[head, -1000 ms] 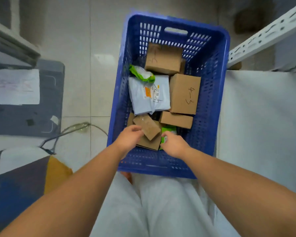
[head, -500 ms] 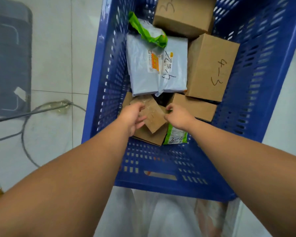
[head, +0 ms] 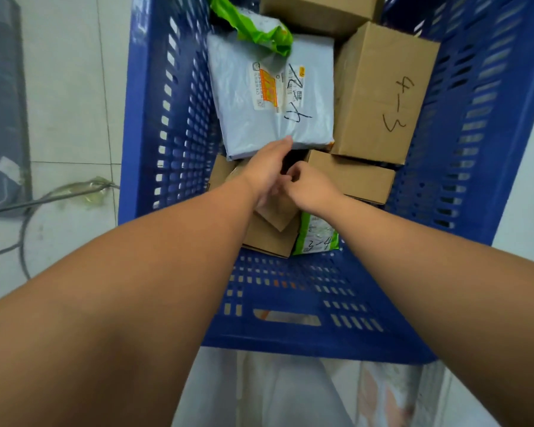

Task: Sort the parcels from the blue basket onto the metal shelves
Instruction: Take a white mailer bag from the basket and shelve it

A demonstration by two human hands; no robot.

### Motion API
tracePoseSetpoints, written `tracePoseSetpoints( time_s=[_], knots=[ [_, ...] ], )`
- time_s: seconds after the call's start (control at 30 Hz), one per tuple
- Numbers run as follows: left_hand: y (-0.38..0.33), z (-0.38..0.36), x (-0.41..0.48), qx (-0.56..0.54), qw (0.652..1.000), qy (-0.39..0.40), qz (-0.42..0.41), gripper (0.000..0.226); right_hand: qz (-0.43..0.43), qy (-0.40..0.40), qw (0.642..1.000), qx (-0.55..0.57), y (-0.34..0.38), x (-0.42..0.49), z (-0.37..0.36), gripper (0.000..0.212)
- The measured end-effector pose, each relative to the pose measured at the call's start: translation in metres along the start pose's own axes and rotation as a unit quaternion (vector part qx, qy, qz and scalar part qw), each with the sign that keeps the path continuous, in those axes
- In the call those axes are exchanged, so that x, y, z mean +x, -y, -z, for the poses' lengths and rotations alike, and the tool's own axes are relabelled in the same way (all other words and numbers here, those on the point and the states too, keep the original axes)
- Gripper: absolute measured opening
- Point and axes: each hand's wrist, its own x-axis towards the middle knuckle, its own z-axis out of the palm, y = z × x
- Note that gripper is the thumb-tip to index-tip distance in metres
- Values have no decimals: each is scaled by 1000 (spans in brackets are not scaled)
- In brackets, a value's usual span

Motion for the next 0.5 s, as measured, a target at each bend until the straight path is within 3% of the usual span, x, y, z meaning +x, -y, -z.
tracePoseSetpoints(
  time_s=[0.1, 0.23, 0.33, 0.5],
  knots=[
    [3, -2, 7, -74, 996, -44, 18, 46, -1, -15, 1000, 19, 0, -1, 2, 30],
    [0, -9, -5, -60, 996, -68, -5, 63, -5, -30, 1000, 4, -5, -11, 12, 39],
    [-10, -10, -31, -77, 996, -45, -5, 67, -32, -35, 999, 7, -10, -27, 27, 39],
    [-39, -13, -83, -200, 980, 8, -14, 70, -65, -43, 997, 14, -9, -58, 59, 42]
  ],
)
